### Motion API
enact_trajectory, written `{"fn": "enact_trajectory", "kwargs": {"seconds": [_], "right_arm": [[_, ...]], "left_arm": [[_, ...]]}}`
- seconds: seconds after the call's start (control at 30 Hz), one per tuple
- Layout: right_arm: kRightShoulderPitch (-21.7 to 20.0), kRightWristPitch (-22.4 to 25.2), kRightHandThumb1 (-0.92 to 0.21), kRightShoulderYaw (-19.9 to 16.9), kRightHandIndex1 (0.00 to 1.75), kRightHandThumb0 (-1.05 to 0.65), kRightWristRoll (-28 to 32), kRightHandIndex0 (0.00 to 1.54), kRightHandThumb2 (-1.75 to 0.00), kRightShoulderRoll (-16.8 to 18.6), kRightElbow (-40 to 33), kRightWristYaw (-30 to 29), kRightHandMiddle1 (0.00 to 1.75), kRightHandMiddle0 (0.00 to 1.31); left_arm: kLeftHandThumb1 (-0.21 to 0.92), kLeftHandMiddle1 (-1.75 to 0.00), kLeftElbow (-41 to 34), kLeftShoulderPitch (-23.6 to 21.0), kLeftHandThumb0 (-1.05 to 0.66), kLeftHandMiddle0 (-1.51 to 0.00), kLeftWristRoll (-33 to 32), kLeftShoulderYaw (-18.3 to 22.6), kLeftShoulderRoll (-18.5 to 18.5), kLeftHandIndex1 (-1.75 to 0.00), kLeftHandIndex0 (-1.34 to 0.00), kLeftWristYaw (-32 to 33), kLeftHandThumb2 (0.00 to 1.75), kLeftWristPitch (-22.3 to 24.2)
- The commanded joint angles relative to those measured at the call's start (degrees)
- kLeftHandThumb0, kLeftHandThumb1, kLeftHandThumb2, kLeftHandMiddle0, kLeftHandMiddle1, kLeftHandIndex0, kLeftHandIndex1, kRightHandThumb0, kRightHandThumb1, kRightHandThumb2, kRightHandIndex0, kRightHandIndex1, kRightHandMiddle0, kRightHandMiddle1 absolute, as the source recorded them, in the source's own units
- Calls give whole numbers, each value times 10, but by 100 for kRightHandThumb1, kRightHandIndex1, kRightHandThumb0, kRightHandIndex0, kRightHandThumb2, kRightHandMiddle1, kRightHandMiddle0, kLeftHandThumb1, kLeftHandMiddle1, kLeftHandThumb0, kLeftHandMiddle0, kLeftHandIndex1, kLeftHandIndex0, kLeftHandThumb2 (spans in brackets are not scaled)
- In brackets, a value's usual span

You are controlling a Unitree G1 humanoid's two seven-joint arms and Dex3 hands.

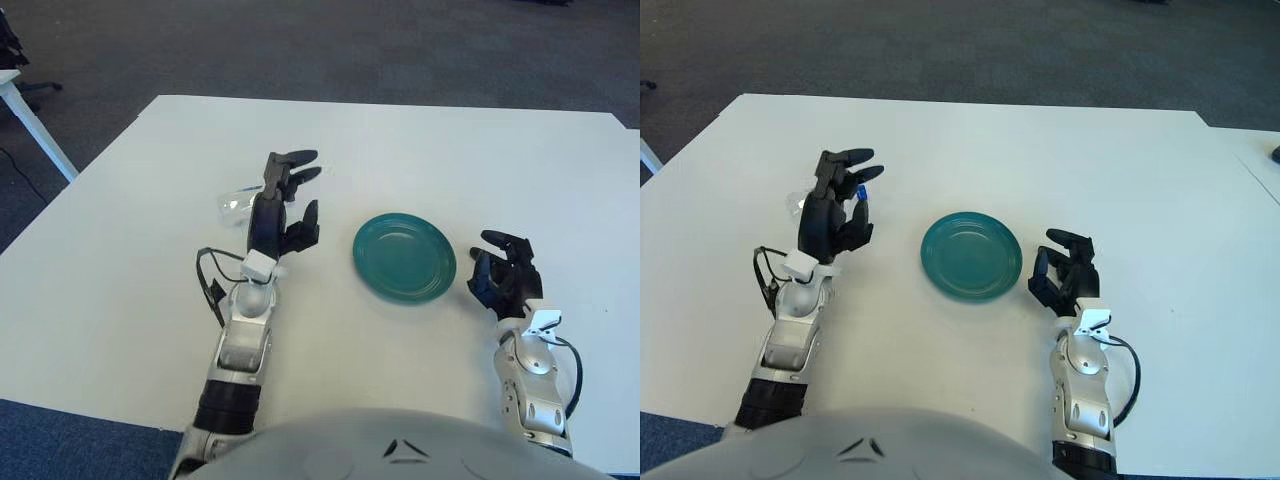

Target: Put the bottle into the plate.

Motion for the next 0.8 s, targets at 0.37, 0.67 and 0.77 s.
{"fn": "enact_trajectory", "kwargs": {"seconds": [0.37, 0.67, 0.77], "right_arm": [[-2, -6, -70, -7, 100, -52, 10, 43, -92, -2, 29, 3, 130, 6], [-2, 5, -69, -15, 103, -51, 13, 45, -95, -2, 27, -1, 133, 2], [-1, 10, -69, -17, 103, -51, 14, 45, -94, -3, 26, 0, 133, 1]], "left_arm": [[92, -75, 47, -78, -80, -32, 253, 10, 95, -113, -8, 111, 44, 2], [92, -57, 56, -114, -93, -25, 353, -2, 145, -109, 0, 145, 39, 55], [92, -49, 55, -134, -98, -23, 396, -8, 166, -106, 0, 143, 38, 84]]}}
